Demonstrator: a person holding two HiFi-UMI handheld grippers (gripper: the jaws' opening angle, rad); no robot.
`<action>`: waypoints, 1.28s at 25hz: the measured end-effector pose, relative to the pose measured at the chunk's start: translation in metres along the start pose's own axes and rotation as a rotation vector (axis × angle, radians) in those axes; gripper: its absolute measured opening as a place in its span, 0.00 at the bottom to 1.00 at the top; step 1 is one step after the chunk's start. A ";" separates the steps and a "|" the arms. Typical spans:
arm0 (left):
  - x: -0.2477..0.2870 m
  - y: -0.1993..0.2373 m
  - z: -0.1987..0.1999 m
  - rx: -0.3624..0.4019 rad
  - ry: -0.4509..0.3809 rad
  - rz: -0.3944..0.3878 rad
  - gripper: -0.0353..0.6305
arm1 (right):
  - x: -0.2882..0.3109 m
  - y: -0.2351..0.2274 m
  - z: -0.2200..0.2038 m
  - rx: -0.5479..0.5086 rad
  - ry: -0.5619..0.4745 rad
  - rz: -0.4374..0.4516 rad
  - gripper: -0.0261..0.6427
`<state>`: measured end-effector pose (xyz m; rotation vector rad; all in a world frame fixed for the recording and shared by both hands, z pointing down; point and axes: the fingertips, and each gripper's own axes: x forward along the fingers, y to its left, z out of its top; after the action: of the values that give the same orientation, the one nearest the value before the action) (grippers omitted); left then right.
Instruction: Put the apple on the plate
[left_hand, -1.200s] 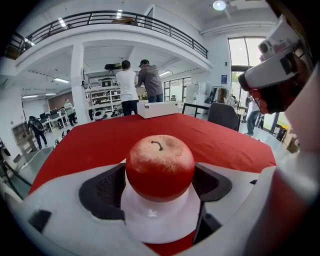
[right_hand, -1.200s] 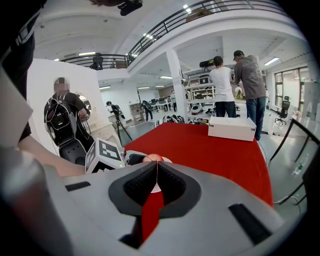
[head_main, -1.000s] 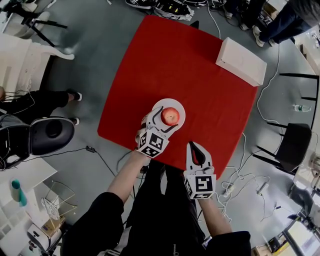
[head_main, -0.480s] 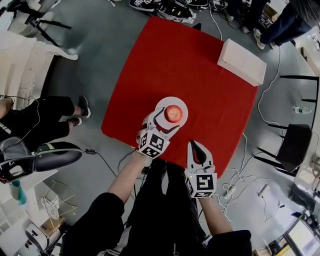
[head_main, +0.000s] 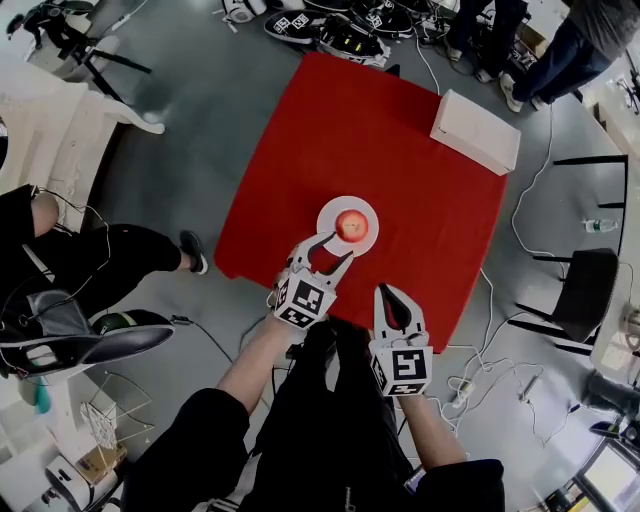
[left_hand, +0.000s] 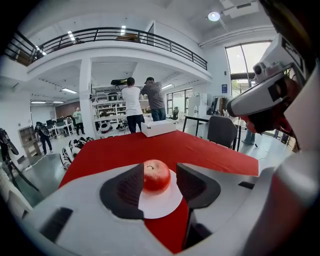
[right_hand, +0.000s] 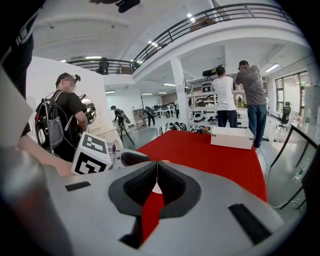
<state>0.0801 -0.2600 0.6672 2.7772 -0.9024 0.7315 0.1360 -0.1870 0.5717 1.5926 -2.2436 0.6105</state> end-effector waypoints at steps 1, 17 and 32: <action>-0.005 -0.002 0.002 0.005 -0.007 0.000 0.34 | -0.003 0.002 0.001 -0.001 -0.006 -0.002 0.06; -0.089 -0.037 0.048 0.002 -0.082 0.019 0.06 | -0.058 0.032 0.026 -0.015 -0.087 -0.003 0.06; -0.192 -0.051 0.119 -0.055 -0.242 0.062 0.06 | -0.111 0.072 0.067 -0.044 -0.175 0.040 0.06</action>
<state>0.0235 -0.1503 0.4719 2.8417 -1.0364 0.3763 0.1030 -0.1118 0.4482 1.6407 -2.4016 0.4435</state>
